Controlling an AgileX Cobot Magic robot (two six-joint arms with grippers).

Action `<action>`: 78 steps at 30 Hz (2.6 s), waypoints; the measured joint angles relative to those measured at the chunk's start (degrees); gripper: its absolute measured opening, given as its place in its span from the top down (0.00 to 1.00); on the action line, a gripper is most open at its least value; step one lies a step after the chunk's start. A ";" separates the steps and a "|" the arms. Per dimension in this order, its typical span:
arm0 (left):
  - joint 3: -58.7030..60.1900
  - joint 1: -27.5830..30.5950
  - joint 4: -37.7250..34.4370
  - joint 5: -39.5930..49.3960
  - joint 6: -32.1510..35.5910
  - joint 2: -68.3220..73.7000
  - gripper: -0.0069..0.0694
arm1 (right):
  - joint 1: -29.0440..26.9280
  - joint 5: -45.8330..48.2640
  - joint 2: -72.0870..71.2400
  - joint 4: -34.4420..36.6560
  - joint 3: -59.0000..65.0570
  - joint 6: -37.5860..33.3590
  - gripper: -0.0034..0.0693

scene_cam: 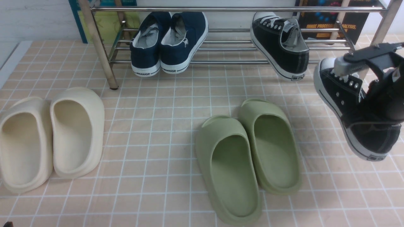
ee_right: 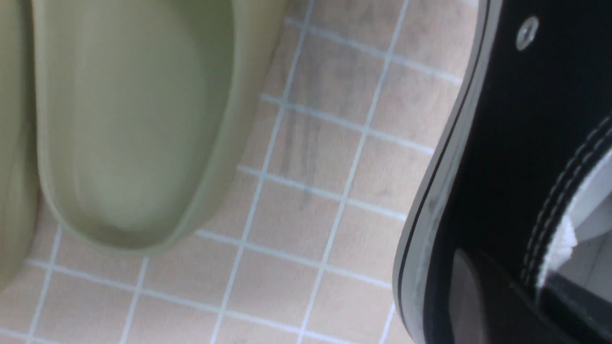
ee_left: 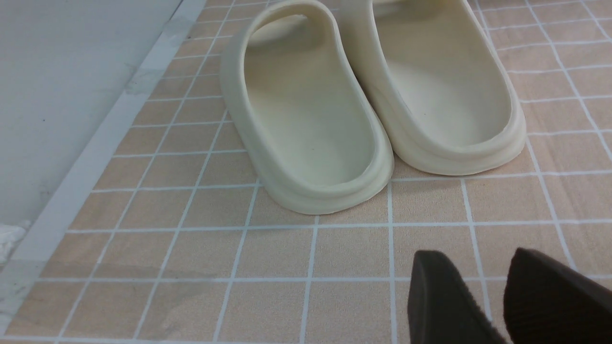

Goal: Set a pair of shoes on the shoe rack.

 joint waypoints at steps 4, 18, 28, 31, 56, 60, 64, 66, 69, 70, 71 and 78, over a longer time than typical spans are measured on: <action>0.00 0.00 0.00 0.00 0.00 0.00 0.60 | 0.00 -0.07 4.24 -2.90 -4.74 -0.04 0.95; 0.00 0.00 0.00 0.00 0.00 0.00 0.60 | 0.00 2.96 25.91 -8.70 -35.11 -5.51 0.95; 0.00 0.00 0.00 0.00 0.00 0.00 0.60 | -0.19 1.54 38.59 -10.99 -49.51 -16.57 0.95; 0.00 0.00 0.00 0.00 0.00 0.00 0.60 | -0.49 0.77 39.27 -11.13 -49.87 -16.81 0.95; 0.00 0.00 0.00 0.00 0.00 0.00 0.60 | -0.40 16.46 17.23 -4.86 -42.00 -4.84 0.46; 0.00 0.00 0.00 0.00 0.00 0.00 0.60 | -0.40 16.64 5.95 1.81 -31.10 -4.96 0.60; 0.00 0.00 0.00 0.00 0.00 0.00 0.60 | -0.40 16.55 -8.10 3.85 -15.98 -5.77 0.76; 0.00 0.00 0.00 0.00 0.00 0.00 0.60 | -0.40 14.53 -16.66 3.85 -8.71 -5.76 0.83; 0.00 0.00 0.00 0.00 0.00 0.00 0.60 | -0.40 9.35 -27.01 4.13 -0.40 -5.76 0.89; 0.00 0.00 0.00 0.00 0.00 0.00 0.60 | -0.40 6.92 -30.99 4.53 3.02 -5.76 0.91; 0.00 0.00 0.00 0.00 0.00 0.00 0.60 | -0.40 3.69 -35.73 5.02 6.21 -5.76 0.92; 0.00 0.00 0.00 0.00 0.00 0.00 0.60 | -0.40 -10.32 -55.20 5.46 17.68 -5.76 0.95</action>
